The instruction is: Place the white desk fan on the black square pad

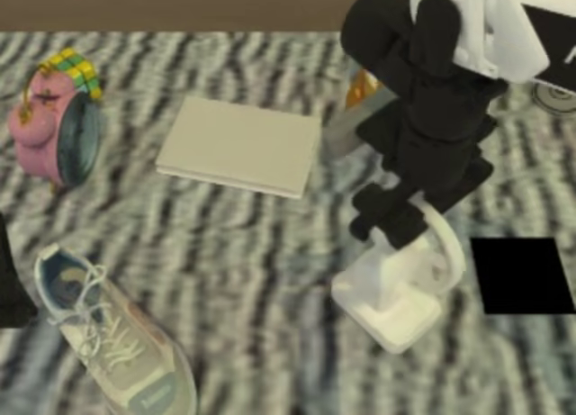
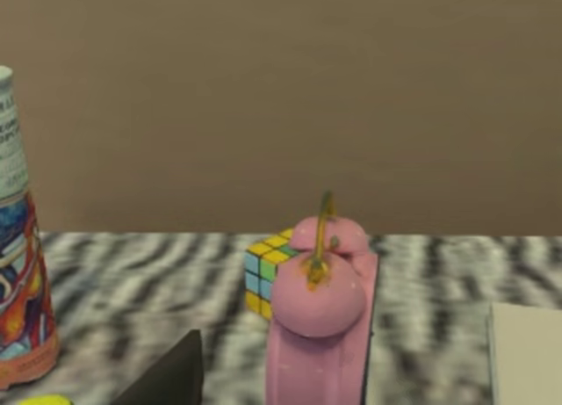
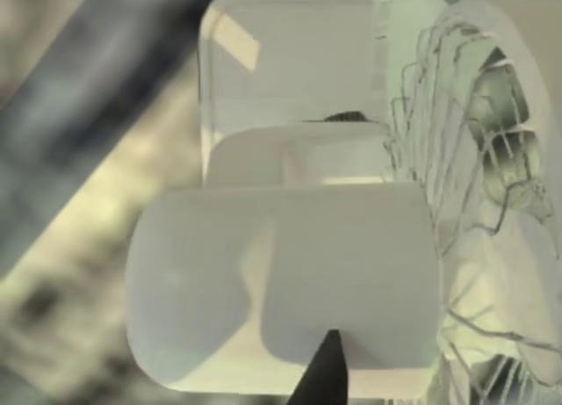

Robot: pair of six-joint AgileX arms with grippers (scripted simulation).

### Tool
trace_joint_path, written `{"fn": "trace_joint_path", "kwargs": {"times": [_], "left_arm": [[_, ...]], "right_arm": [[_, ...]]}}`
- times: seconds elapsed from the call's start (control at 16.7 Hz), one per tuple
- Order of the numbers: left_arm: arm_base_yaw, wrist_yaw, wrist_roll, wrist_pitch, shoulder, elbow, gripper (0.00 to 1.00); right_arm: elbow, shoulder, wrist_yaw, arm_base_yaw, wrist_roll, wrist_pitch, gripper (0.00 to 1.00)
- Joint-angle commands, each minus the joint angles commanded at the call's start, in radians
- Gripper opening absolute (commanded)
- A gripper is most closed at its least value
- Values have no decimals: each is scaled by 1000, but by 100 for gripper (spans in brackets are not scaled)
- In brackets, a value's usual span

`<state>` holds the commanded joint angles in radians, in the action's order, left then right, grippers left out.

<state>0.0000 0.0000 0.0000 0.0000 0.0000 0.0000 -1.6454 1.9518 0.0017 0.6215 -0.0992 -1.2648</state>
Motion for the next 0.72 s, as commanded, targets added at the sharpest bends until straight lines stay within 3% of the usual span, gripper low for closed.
{"fn": "trace_joint_path", "kwargs": {"times": [0.48,0.72], "left_arm": [[0,0,0,0,0,0,100],[0,0,0,0,0,0,100]], "right_arm": [[-79,-7,0,-1,0,-86,0],[-82,-3,0,-21,105,-99,0]]}}
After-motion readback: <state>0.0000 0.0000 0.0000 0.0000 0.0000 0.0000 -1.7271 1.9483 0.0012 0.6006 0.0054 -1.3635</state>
